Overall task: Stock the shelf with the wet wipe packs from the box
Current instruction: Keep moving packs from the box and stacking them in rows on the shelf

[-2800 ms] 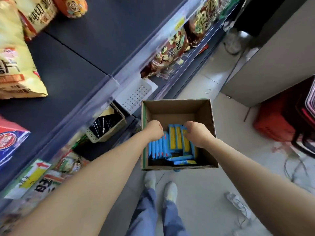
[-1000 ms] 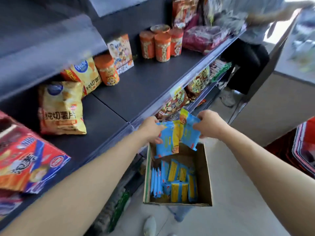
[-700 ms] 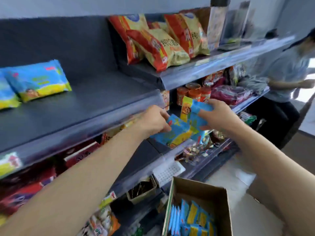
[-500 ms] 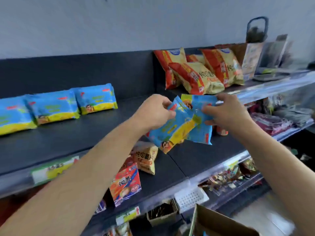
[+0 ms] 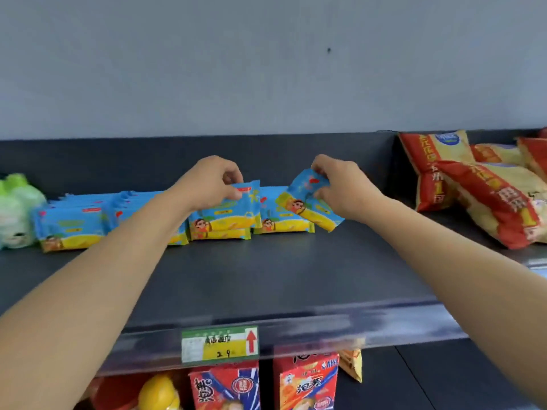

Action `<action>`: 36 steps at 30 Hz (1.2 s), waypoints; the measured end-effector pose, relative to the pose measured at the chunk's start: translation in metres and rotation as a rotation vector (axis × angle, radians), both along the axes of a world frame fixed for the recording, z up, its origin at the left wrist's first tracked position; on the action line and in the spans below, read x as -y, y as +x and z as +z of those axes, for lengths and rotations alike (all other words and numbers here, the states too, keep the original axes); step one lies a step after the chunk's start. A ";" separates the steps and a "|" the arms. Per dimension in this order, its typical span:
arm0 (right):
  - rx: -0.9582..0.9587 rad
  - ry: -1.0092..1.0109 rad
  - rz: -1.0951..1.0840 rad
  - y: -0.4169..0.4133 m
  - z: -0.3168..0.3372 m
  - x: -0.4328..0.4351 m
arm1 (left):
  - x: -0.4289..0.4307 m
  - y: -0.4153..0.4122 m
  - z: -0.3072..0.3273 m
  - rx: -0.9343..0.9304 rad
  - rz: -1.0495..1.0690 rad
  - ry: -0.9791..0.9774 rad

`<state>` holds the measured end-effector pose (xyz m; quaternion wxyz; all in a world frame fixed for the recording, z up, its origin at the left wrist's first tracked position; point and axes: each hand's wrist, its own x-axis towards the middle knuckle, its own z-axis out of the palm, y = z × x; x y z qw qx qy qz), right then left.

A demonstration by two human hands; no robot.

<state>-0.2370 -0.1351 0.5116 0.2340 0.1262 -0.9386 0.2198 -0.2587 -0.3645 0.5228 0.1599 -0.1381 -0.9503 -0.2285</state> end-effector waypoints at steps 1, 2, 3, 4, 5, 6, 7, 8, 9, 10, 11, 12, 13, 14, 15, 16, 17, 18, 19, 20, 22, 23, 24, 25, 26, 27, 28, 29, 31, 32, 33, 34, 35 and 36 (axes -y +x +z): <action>0.019 0.075 0.013 -0.013 -0.003 0.010 | 0.005 -0.007 -0.006 0.014 0.004 -0.026; 0.041 0.153 0.021 -0.023 -0.005 0.019 | 0.010 -0.014 -0.012 0.027 0.005 -0.052; 0.066 0.226 0.035 -0.032 -0.008 0.028 | 0.014 -0.020 -0.019 0.040 0.003 -0.072; 0.090 0.288 0.049 -0.041 -0.011 0.036 | 0.017 -0.026 -0.025 0.055 0.001 -0.087; 0.110 0.336 0.061 -0.048 -0.014 0.043 | 0.020 -0.032 -0.030 0.067 -0.002 -0.097; 0.126 0.376 0.071 -0.055 -0.017 0.049 | 0.023 -0.036 -0.035 0.076 -0.005 -0.099; 0.138 0.416 0.080 -0.061 -0.021 0.054 | 0.025 -0.040 -0.040 0.083 -0.007 -0.090; 0.146 0.451 0.087 -0.066 -0.024 0.057 | 0.027 -0.043 -0.043 0.086 -0.008 -0.068; 0.154 0.475 0.097 -0.071 -0.028 0.060 | 0.029 -0.046 -0.047 0.083 -0.007 -0.043; 0.158 0.478 0.107 -0.075 -0.031 0.062 | 0.031 -0.047 -0.049 0.070 -0.008 -0.029; 0.159 0.457 0.115 -0.079 -0.034 0.063 | 0.032 -0.048 -0.051 0.044 -0.008 -0.035; 0.155 0.428 0.119 -0.081 -0.036 0.063 | 0.033 -0.048 -0.053 0.012 -0.011 -0.049; 0.141 0.410 0.120 -0.082 -0.038 0.062 | 0.034 -0.048 -0.053 -0.015 -0.019 -0.060; 0.119 0.414 0.114 -0.083 -0.040 0.061 | 0.036 -0.047 -0.054 -0.023 -0.029 -0.072; 0.088 0.442 0.099 -0.083 -0.043 0.059 | 0.037 -0.046 -0.054 -0.018 -0.040 -0.100; 0.054 0.475 0.077 -0.083 -0.045 0.057 | 0.039 -0.046 -0.055 -0.010 -0.043 -0.147; 0.022 0.498 0.054 -0.083 -0.046 0.056 | 0.039 -0.045 -0.055 -0.010 -0.038 -0.205; -0.001 0.505 0.032 -0.082 -0.047 0.056 | 0.040 -0.045 -0.056 -0.023 -0.031 -0.253; -0.015 0.504 0.015 -0.081 -0.047 0.056 | 0.039 -0.044 -0.056 -0.042 -0.027 -0.275; -0.023 0.502 0.006 -0.081 -0.047 0.056 | 0.038 -0.044 -0.057 -0.060 -0.027 -0.277; -0.033 0.515 -0.004 -0.081 -0.047 0.057 | 0.035 -0.045 -0.058 -0.085 -0.033 -0.278; -0.038 0.521 -0.008 -0.081 -0.048 0.058 | 0.034 -0.044 -0.059 -0.093 -0.031 -0.291; -0.042 0.523 -0.013 -0.080 -0.048 0.059 | 0.033 -0.044 -0.059 -0.099 -0.027 -0.306; -0.045 0.521 -0.018 -0.079 -0.049 0.059 | 0.032 -0.044 -0.059 -0.105 -0.023 -0.318; -0.047 0.517 -0.020 -0.078 -0.050 0.060 | 0.032 -0.043 -0.059 -0.110 -0.020 -0.326; -0.049 0.513 -0.023 -0.077 -0.050 0.060 | 0.032 -0.042 -0.060 -0.114 -0.016 -0.331; -0.054 0.510 -0.026 -0.075 -0.050 0.059 | 0.031 -0.041 -0.060 -0.117 -0.011 -0.336; -0.061 0.506 -0.031 -0.073 -0.050 0.058 | 0.031 -0.040 -0.060 -0.118 -0.007 -0.343; -0.088 0.487 -0.040 -0.067 -0.050 0.056 | 0.030 -0.037 -0.061 -0.112 0.003 -0.359; -0.104 0.473 -0.040 -0.064 -0.050 0.055 | 0.029 -0.035 -0.061 -0.106 0.010 -0.364; -0.120 0.456 -0.039 -0.060 -0.049 0.053 | 0.029 -0.033 -0.061 -0.102 0.019 -0.367; -0.136 0.439 -0.036 -0.056 -0.048 0.051 | 0.028 -0.030 -0.060 -0.103 0.027 -0.365; -0.150 0.423 -0.031 -0.052 -0.048 0.049 | 0.027 -0.027 -0.059 -0.111 0.035 -0.360; -0.161 0.410 -0.027 -0.047 -0.048 0.046 | 0.025 -0.023 -0.057 -0.128 0.040 -0.355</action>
